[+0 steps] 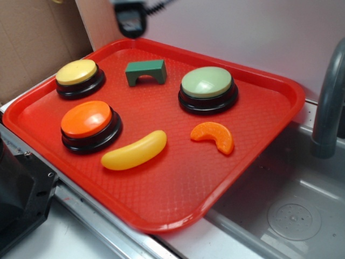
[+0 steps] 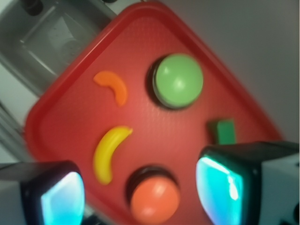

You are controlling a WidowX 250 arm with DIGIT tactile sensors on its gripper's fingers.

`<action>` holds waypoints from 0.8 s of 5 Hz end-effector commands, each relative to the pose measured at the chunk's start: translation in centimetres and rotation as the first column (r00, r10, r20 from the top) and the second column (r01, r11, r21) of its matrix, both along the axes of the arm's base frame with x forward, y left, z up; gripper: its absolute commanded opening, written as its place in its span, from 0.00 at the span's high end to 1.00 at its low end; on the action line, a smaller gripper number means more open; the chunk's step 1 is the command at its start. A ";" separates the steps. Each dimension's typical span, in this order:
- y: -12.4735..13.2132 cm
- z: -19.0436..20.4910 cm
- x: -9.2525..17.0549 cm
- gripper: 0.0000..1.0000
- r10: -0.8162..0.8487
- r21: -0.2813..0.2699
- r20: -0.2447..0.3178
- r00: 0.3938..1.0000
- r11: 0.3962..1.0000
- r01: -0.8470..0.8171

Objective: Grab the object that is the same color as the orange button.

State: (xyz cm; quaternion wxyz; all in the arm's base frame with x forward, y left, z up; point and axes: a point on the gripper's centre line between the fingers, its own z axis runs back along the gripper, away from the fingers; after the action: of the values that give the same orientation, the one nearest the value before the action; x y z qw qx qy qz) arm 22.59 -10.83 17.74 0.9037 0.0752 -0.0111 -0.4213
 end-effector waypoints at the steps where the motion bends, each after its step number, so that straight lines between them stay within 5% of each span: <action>1: -3.0 -5.8 1.5 0.00 -0.203 0.052 -0.035 0.979 0.977 0.205; 4: -3.9 -11.6 2.8 0.00 -0.334 0.042 -0.150 0.931 0.938 0.343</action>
State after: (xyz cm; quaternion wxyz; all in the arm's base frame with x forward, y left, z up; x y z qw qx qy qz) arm 25.65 -14.14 5.05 0.8102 0.0720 0.0836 -0.5756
